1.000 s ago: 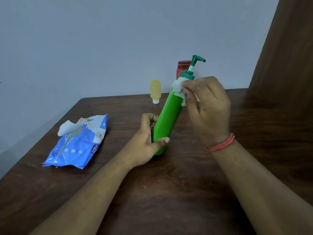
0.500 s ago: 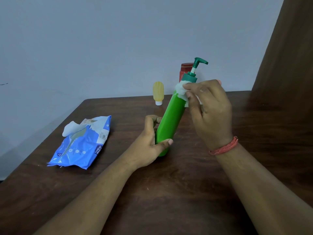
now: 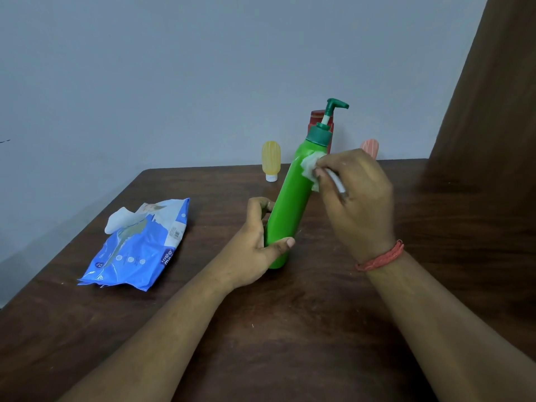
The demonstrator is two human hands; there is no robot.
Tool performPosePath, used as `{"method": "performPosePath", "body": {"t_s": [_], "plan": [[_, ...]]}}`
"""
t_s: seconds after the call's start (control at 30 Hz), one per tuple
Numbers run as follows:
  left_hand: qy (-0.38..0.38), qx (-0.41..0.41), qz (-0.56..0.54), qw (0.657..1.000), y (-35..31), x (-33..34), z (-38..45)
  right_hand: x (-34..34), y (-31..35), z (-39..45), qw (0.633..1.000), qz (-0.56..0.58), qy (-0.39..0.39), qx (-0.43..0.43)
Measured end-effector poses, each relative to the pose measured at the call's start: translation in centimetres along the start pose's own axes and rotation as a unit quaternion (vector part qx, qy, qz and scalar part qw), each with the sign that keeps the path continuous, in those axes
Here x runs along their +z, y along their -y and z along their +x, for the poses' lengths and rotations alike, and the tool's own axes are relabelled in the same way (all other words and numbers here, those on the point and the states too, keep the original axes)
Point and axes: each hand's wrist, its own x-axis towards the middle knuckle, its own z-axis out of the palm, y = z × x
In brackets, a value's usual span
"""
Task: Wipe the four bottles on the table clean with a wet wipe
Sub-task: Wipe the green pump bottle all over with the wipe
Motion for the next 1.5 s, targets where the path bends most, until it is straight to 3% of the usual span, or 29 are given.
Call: {"method": "performPosePath", "body": {"t_s": [0.1, 0.23, 0.37, 0.5, 0.7, 0.9, 1.0, 1.17, 1.3, 1.5], "plan": [[-0.005, 0.003, -0.001, 1.0, 0.2, -0.1, 0.0, 0.4, 0.0, -0.3, 0.995, -0.03, 0.058, -0.077], [0.002, -0.001, -0.004, 1.0, 0.1, -0.1, 0.0, -0.1, -0.7, 0.2, 0.999, -0.028, -0.014, -0.005], [-0.005, -0.008, -0.002, 1.0, 0.0, -0.2, -0.2, 0.4, 0.2, -0.5, 0.995, -0.04, 0.055, -0.076], [0.004, -0.022, -0.008, 1.0, 0.1, -0.3, -0.2, 0.1, -0.8, 0.1, 0.999, -0.034, -0.017, 0.03], [-0.014, -0.048, -0.078, 0.996, 0.0, -1.0, -0.5, 1.4, -0.8, -1.3, 0.995, -0.018, 0.096, 0.037], [-0.002, -0.051, -0.083, 0.995, -0.1, -1.4, -0.7, 0.7, 0.4, -0.4, 0.996, 0.041, -0.007, 0.081], [-0.002, -0.058, -0.087, 0.994, 0.1, -1.7, -0.7, 0.5, 0.7, -0.3, 0.997, 0.05, 0.009, 0.062], [-0.002, -0.067, -0.074, 0.995, 0.2, -1.5, -0.9, -0.4, 0.7, 0.7, 0.991, 0.075, -0.043, 0.098], [-0.034, -0.061, -0.064, 0.996, -0.5, -1.3, -0.8, -0.3, 1.1, 0.5, 0.997, 0.065, -0.001, 0.051], [-0.048, -0.041, 0.021, 0.998, -1.1, -1.4, -0.7, -1.1, 2.2, 1.1, 0.997, 0.061, -0.03, 0.034]]}}
